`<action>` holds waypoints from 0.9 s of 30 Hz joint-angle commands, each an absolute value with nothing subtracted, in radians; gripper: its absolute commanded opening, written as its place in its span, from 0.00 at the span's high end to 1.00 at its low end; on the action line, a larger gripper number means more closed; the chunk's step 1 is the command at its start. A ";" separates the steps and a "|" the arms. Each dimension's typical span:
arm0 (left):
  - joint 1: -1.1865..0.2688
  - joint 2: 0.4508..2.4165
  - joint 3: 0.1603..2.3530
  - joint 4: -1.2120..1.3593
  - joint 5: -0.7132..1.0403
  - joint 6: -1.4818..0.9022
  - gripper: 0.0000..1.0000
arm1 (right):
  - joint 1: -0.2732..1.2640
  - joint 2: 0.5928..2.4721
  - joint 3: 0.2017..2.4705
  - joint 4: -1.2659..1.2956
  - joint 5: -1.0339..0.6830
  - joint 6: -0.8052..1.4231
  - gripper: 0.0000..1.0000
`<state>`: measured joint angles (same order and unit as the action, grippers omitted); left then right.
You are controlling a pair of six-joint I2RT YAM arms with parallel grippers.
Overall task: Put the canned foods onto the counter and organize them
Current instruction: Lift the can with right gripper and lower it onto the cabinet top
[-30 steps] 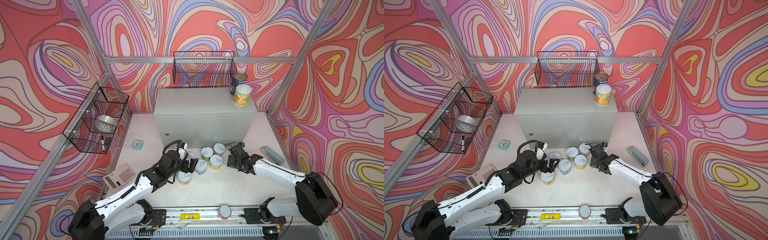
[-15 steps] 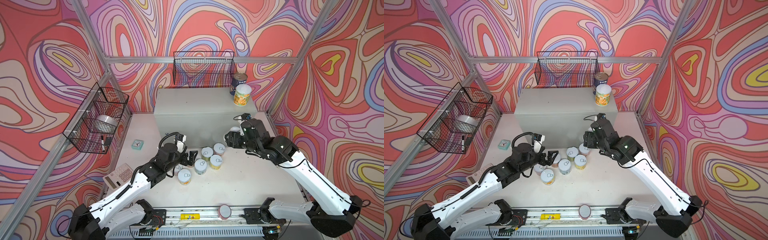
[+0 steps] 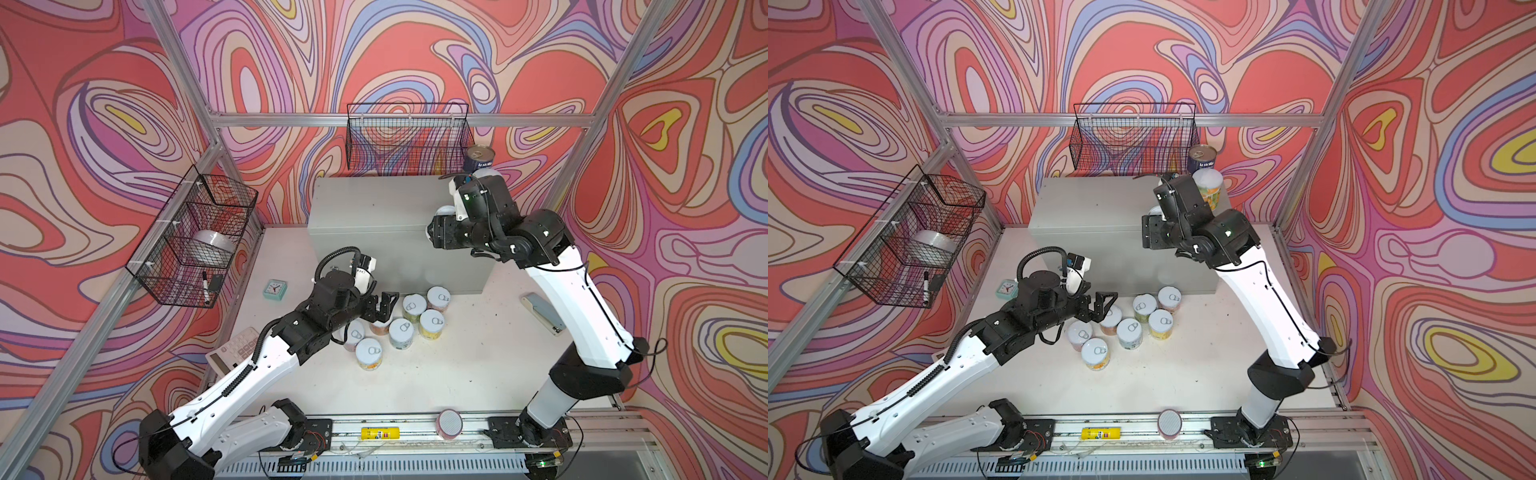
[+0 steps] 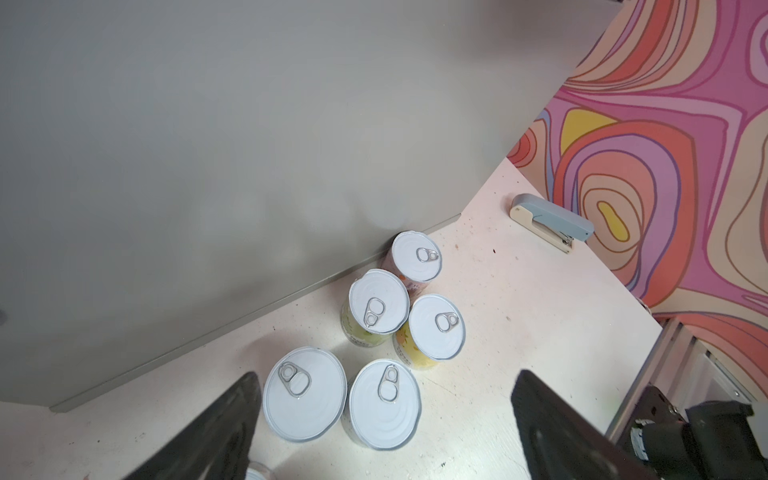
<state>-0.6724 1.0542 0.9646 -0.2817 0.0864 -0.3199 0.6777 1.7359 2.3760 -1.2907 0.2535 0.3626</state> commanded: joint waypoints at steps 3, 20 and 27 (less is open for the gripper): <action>-0.666 1.096 1.034 -0.385 0.097 -0.267 0.05 | 0.680 1.861 2.591 -1.323 0.314 0.282 1.00; -0.642 1.182 1.075 -0.298 0.126 -0.262 0.05 | 0.621 1.885 2.499 -1.087 0.390 0.264 1.00; -0.605 1.201 1.083 -0.278 0.144 -0.260 0.05 | 0.548 1.957 2.519 -1.079 0.293 0.307 1.00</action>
<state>-0.6235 1.1938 1.0534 -0.3042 0.1234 -0.2798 0.5579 1.9251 2.4840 -1.1397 0.3283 0.2874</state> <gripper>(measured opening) 0.951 0.786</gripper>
